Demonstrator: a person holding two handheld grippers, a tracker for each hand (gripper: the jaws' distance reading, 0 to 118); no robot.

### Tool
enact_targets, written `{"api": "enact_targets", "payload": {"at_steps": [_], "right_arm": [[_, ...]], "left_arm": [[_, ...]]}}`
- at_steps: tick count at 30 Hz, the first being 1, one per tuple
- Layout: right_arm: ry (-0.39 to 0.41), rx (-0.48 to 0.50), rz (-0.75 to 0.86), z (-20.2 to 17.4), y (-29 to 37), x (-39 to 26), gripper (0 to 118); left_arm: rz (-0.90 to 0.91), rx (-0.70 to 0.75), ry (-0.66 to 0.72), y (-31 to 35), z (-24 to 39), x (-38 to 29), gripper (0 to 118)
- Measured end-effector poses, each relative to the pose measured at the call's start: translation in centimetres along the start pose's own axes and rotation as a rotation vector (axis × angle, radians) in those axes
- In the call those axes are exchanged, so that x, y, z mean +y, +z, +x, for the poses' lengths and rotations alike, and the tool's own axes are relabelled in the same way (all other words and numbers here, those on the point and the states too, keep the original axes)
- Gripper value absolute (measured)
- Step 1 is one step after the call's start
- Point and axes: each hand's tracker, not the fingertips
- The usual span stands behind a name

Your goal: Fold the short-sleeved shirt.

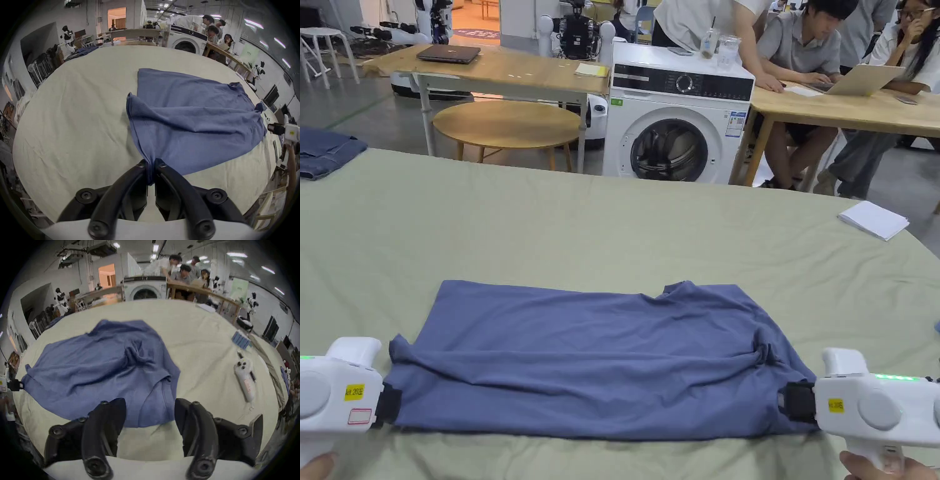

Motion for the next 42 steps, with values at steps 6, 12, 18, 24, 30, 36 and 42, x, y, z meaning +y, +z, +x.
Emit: {"api": "enact_targets", "payload": {"at_steps": [6,12,18,24,30,36,42], "right_arm": [[-0.003,-0.023,-0.083,-0.3,-2.8,-0.8,56],[0.026,0.009,-0.039,-1.4,-1.5,-1.5,5],[0.011,0.015,0.059,-2.0,3.4,-0.8,5],[0.02,0.03,0.107,-1.8,8.1,0.6,5],[0.069,0.003,0.078,-2.5,11.2,-2.3,5],[0.103,-0.026,-0.024,-3.9,11.7,-8.9,5],[0.105,-0.069,-0.083,-4.2,9.1,-13.3,5]], "left_arm": [[0.013,-0.007,0.015,0.2,-0.4,0.1,1],[0.03,-0.009,0.017,0.7,-0.4,0.2,2],[0.107,-0.024,0.005,3.7,-0.1,1.4,1],[0.187,-0.028,-0.026,7.9,0.1,3.1,1],[0.182,-0.004,-0.024,9.7,-1.7,0.9,1],[0.102,-0.019,0.011,9.1,-2.9,-5.1,1],[-0.015,0.003,0.026,5.5,-3.1,-10.2,1]]}}
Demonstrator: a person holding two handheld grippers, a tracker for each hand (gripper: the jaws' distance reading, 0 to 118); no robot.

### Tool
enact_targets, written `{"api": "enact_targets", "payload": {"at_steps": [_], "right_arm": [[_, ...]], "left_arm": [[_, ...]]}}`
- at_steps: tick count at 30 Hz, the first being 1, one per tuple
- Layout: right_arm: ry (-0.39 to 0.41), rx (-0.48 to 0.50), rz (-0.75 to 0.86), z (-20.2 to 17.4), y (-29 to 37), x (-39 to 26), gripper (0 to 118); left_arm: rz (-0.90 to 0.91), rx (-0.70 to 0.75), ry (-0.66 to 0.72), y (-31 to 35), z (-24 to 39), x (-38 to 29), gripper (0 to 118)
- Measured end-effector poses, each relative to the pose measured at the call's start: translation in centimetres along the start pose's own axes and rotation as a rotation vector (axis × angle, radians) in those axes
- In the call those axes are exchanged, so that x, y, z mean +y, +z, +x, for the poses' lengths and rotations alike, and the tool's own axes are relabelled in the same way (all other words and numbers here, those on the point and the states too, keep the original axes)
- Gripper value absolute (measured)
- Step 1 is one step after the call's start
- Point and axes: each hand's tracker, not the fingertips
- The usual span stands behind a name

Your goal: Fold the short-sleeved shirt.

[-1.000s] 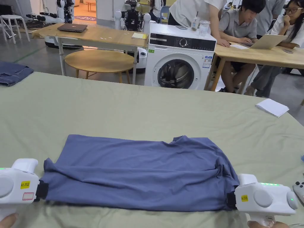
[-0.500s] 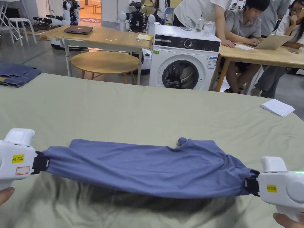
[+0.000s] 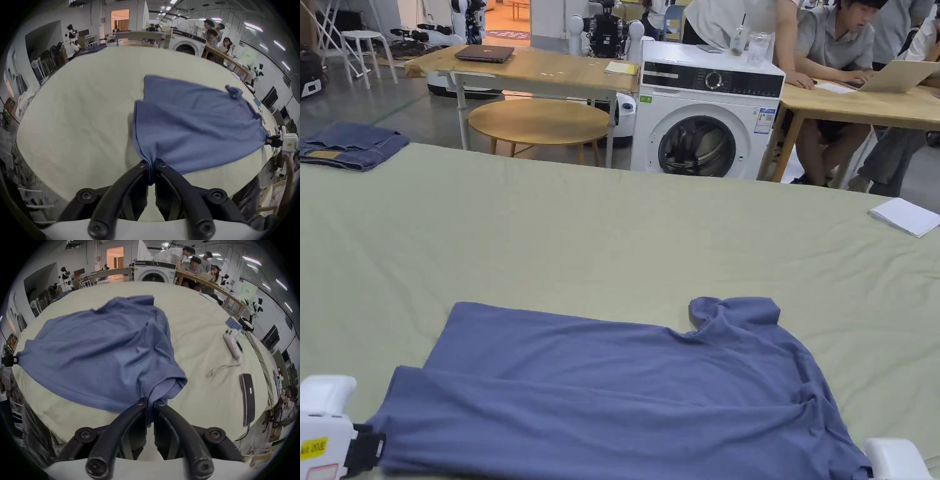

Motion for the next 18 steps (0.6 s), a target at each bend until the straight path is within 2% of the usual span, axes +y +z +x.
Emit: {"api": "enact_targets", "payload": {"at_steps": [5,11,12,14,15,18], "right_arm": [[-0.001,-0.014,0.013,0.4,-1.9,-0.5,6],[0.006,-0.03,0.037,0.7,-1.4,0.2,11],[0.013,-0.046,0.043,0.6,-0.7,0.6,15],[0.011,-0.082,0.122,-0.2,1.5,1.3,37],[0.004,-0.083,0.171,-0.3,2.4,1.7,43],[-0.028,-0.08,0.34,-0.4,4.7,3.5,58]], "left_arm": [[-0.029,0.019,-0.012,-2.8,0.0,-1.5,1],[-0.014,0.009,0.022,-2.1,0.0,-0.8,1],[-0.013,0.011,0.026,-1.8,0.1,-0.5,1],[0.02,0.028,0.032,-0.6,0.6,-0.2,15],[0.069,0.041,0.023,0.0,0.9,0.2,23],[0.184,0.013,0.023,1.8,1.9,1.7,29]]}}
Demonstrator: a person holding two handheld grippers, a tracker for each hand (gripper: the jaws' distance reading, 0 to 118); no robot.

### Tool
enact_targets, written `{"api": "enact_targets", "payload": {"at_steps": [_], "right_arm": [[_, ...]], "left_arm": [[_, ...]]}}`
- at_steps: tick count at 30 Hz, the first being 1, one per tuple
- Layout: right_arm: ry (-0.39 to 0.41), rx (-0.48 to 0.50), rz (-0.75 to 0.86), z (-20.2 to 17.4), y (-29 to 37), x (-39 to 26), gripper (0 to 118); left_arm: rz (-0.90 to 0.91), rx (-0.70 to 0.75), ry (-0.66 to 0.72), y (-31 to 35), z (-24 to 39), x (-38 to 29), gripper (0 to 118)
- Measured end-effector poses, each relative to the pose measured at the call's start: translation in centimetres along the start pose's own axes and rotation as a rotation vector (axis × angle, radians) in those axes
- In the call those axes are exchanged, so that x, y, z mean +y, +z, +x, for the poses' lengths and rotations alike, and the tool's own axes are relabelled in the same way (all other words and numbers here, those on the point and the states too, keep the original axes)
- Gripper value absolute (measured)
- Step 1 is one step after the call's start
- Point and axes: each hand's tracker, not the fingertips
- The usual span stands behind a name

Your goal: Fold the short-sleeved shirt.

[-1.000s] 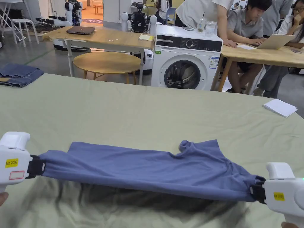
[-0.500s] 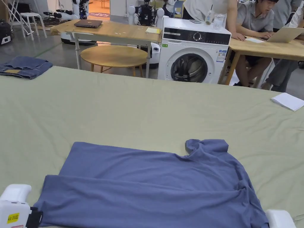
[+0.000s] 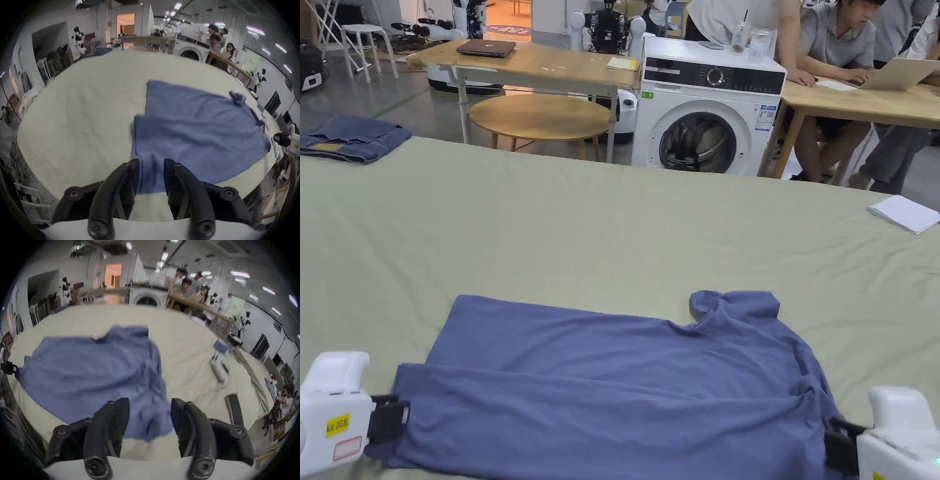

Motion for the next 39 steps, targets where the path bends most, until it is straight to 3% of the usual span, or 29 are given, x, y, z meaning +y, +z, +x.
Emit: {"api": "enact_targets", "payload": {"at_steps": [3,7,9,11,12,13,14,20,25,37,38,39], "right_arm": [[-0.041,0.047,0.132,-1.7,1.1,1.9,58],[-0.102,0.034,0.327,-5.5,2.7,3.0,57],[-0.094,0.031,0.389,-7.4,3.2,3.5,57],[-0.094,0.056,0.453,-9.1,3.6,3.6,47],[-0.09,0.065,0.479,-10.0,3.7,3.7,33],[-0.089,0.063,0.487,-10.6,3.8,3.9,10],[-0.094,0.067,0.511,-11.2,3.8,4.0,4],[-0.113,0.065,0.593,-13.1,3.7,4.6,0],[-0.124,0.079,0.575,-13.4,2.5,5.0,0],[-0.056,0.104,0.449,-13.5,-2.2,6.0,0],[-0.05,0.103,0.435,-13.5,-2.6,6.0,0],[-0.048,0.1,0.424,-13.4,-3.0,5.9,0]], "left_arm": [[0.126,-0.005,-0.015,1.1,1.5,1.4,29],[0.35,-0.034,-0.072,2.7,4.1,2.5,29],[0.466,-0.029,-0.103,3.5,5.6,2.6,29],[0.552,0.0,-0.121,4.2,7.1,2.7,29],[0.59,0.016,-0.124,4.5,7.7,2.7,25],[0.618,0.022,-0.125,4.2,7.7,2.8,13],[0.652,0.024,-0.13,4.4,8.1,2.8,2],[0.736,0.057,-0.082,4.7,8.8,3.2,0],[0.638,0.04,-0.053,2.8,6.8,5.1,0],[0.018,-0.083,0.057,-12.0,-1.7,16.6,0],[-0.017,-0.077,0.057,-13.3,-2.2,17.4,5],[-0.045,-0.08,0.061,-14.4,-2.7,18.1,18]]}}
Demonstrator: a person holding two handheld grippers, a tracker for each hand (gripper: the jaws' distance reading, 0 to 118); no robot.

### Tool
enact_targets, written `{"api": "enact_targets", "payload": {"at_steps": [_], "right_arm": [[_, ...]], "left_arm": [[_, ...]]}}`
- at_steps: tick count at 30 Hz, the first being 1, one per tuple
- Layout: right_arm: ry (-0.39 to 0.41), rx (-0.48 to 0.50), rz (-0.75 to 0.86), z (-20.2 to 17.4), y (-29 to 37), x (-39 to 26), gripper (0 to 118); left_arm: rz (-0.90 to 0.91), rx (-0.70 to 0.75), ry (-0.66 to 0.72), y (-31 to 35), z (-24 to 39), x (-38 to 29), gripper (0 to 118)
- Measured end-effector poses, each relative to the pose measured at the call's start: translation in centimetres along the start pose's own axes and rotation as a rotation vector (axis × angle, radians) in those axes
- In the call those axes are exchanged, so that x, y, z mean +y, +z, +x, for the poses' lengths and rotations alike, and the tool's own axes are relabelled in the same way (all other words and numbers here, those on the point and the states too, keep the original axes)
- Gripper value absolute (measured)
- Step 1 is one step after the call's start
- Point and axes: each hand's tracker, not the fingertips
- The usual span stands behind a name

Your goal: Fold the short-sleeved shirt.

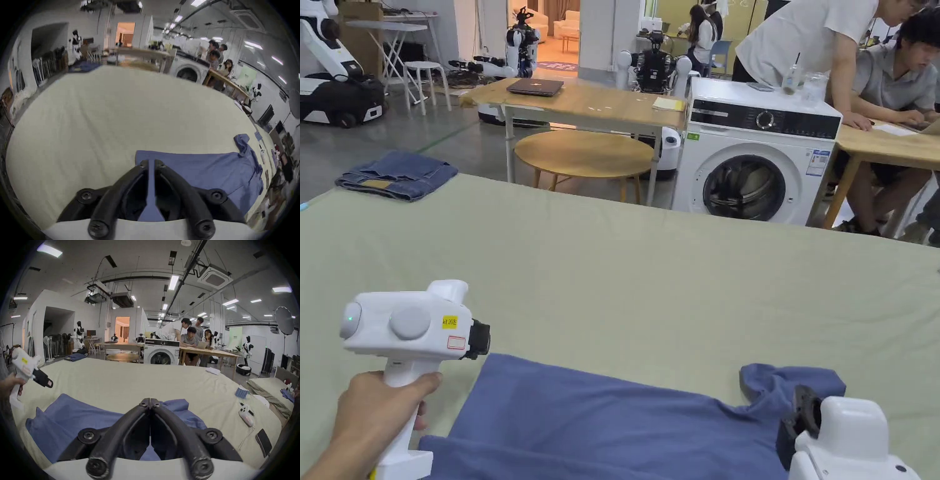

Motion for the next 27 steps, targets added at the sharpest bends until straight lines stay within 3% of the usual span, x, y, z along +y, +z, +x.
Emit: {"api": "enact_targets", "payload": {"at_steps": [1,4,10,13,15,17,18,19,27], "right_arm": [[0.001,0.001,-0.01,0.2,-0.2,-0.2,0],[0.009,-0.009,-0.048,0.6,-1.0,-0.9,0],[0.022,-0.043,-0.118,1.9,-2.2,-2.3,0],[0.019,-0.057,-0.144,1.6,-1.9,-2.2,0],[0.015,-0.067,-0.16,2.0,-1.9,-2.5,0],[0.006,-0.074,-0.171,2.9,-2.3,-3.0,0],[-0.001,-0.077,-0.178,3.2,-2.4,-3.0,0],[-0.006,-0.076,-0.186,3.5,-2.5,-3.0,0],[-0.058,-0.061,-0.308,9.5,-6.9,0.1,0]], "left_arm": [[-0.027,0.005,0.004,-0.9,-0.3,0.5,36],[-0.126,-0.012,0.029,-3.6,-0.7,1.8,53],[-0.283,0.055,0.028,-8.4,-0.5,2.1,56],[-0.252,0.12,-0.026,-8.4,1.4,1.5,55],[-0.245,0.172,-0.126,-9.6,1.9,1.6,48],[-0.224,0.164,-0.196,-9.5,2.9,1.4,26],[-0.214,0.148,-0.205,-9.1,2.9,1.4,7],[-0.21,0.11,-0.184,-8.9,2.6,1.5,0],[-0.09,0.061,-0.113,-5.0,1.7,0.7,0]]}}
